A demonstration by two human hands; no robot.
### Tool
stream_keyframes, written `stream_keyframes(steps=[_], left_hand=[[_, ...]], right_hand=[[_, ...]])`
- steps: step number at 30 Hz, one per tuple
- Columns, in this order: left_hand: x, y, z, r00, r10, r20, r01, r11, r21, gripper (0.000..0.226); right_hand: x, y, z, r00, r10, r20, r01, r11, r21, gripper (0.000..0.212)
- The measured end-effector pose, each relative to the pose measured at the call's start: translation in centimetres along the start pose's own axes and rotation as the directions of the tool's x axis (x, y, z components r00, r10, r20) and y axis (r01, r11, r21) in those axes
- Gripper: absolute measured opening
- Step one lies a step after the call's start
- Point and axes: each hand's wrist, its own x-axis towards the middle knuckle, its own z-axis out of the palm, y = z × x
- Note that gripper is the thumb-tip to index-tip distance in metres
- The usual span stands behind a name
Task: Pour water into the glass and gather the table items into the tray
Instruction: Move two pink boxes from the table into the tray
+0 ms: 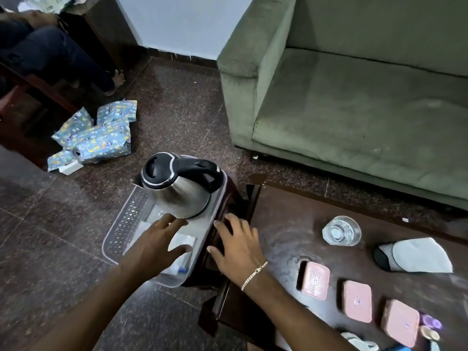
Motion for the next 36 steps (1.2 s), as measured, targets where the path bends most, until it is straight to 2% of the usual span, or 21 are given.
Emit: stream_keyframes(steps=[8,17,25,36], left_hand=[[3.7,10.7,3.2,0.986,0.164,0.036,-0.159,0.980,-0.118,0.077],[6.6,23.3,12.8,0.894,0.381,0.237,-0.377,0.924,-0.062,0.084],[5.3,28.0,19.0,0.858,0.314,0.406,-0.376,0.923,0.079,0.104],[4.7,28.6,22.1,0.872,0.304,0.384,-0.360,0.929,0.082,0.105]], right_hand=[[-5.9,9.1,-3.5,0.980,0.196,-0.008,-0.197,0.979,-0.062,0.064],[-16.1,20.3,-6.6,0.931,0.362,0.048,-0.354,0.926,-0.129,0.065],[-22.6,26.7,-6.7,0.843,0.427,0.327,-0.359,0.899,-0.250,0.092],[-22.2,27.7,-3.9,0.862,0.386,0.329,-0.302,0.912,-0.279,0.104]])
